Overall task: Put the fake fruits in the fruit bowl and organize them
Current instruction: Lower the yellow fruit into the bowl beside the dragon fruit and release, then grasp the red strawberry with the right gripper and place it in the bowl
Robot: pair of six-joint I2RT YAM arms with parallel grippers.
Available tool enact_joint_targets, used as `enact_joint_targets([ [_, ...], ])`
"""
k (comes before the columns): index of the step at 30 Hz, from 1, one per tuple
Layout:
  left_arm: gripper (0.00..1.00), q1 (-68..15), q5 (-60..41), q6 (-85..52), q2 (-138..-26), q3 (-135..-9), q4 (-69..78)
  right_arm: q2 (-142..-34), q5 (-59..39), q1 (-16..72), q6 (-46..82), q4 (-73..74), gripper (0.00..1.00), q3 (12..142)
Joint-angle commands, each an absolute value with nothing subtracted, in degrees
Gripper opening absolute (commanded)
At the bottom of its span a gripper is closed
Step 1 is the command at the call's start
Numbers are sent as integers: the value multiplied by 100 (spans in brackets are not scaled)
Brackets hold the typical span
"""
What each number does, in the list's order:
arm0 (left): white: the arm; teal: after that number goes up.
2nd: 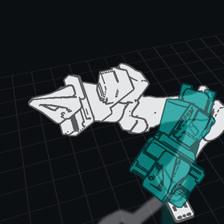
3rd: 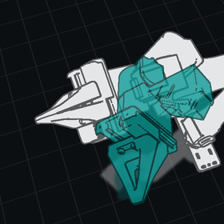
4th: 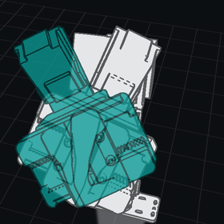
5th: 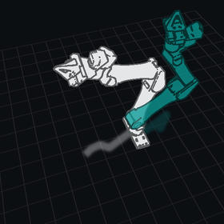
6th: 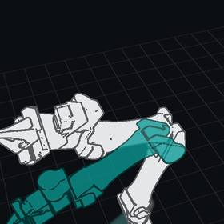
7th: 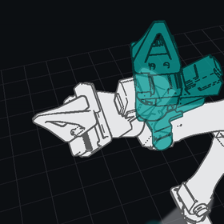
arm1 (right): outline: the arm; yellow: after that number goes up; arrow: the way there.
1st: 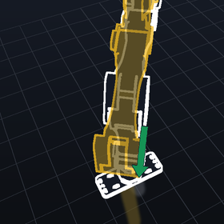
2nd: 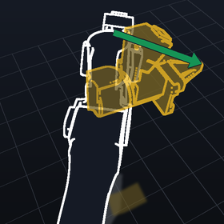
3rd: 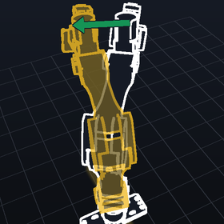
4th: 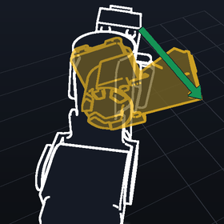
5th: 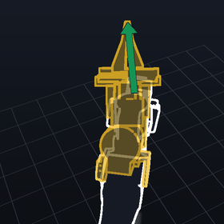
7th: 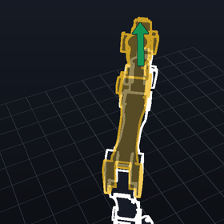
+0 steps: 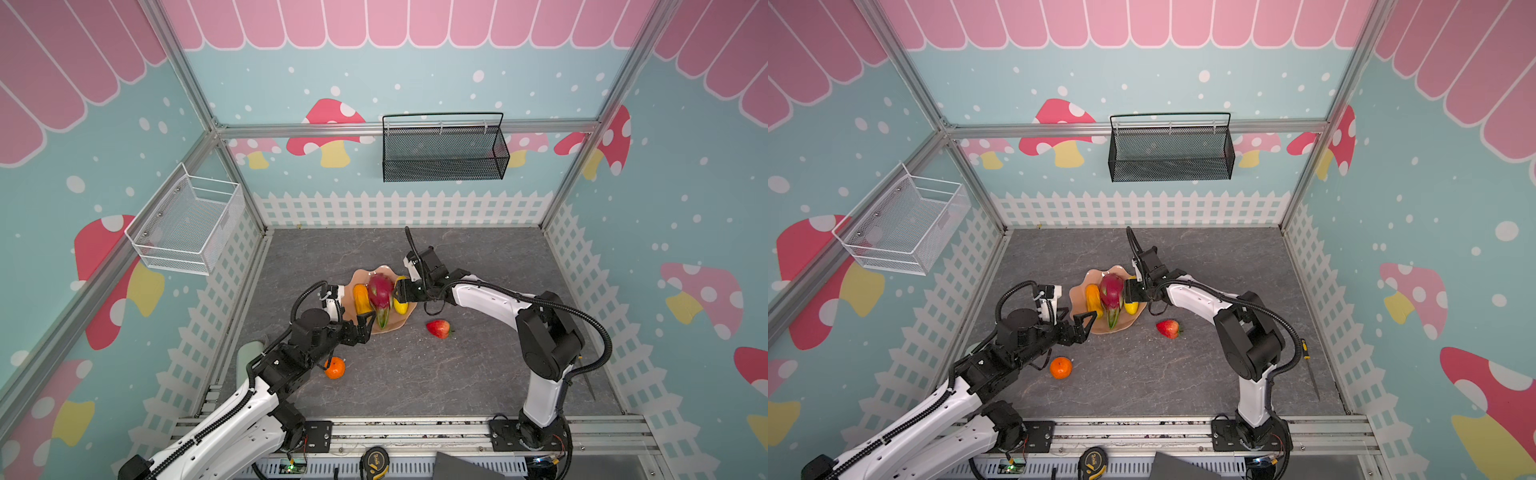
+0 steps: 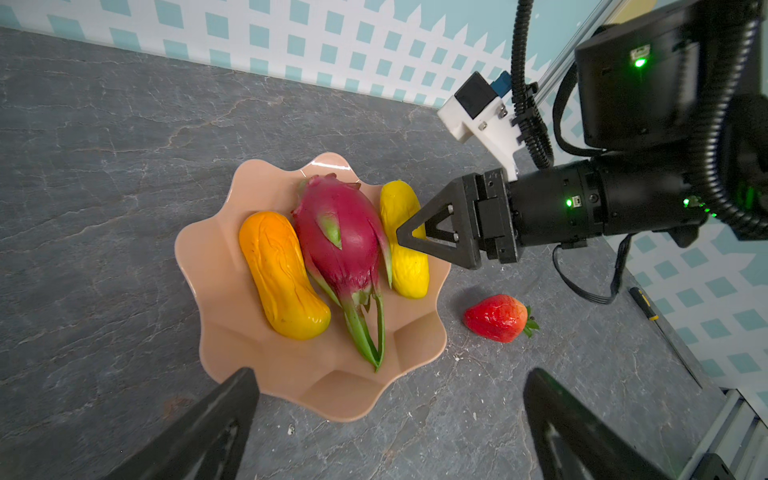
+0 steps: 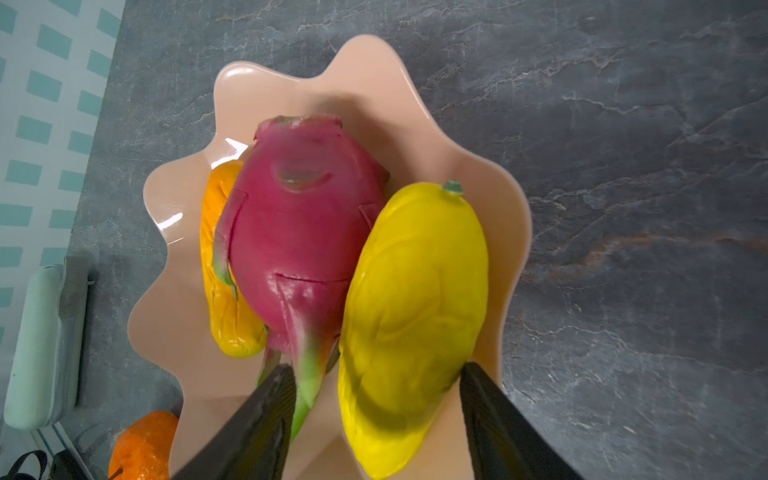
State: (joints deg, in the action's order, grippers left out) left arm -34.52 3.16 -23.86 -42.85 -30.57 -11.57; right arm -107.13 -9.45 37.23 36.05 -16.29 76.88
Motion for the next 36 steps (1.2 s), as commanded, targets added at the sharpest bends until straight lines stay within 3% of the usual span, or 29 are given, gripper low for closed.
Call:
enact_joint_targets([
  [1,100,-3415,252,-2459,-4254,-3016,-1239,-10565,-761,3750,3472,-1669,67,7672],
  [8,100,-3427,-67,-2337,-4345,-3016,-1222,-9753,231,3731,3316,-2148,84,7298],
  [14,100,-3451,-582,-2137,-4456,-2958,-971,-8927,400,3630,2801,-2580,94,6455],
  [28,100,-3534,-668,-2214,-4743,-2890,-497,-8996,4,3619,2206,-2830,94,5555],
  [36,100,-3559,-670,-2241,-4808,-2900,-440,-9482,174,3614,2094,-2788,87,5724],
])
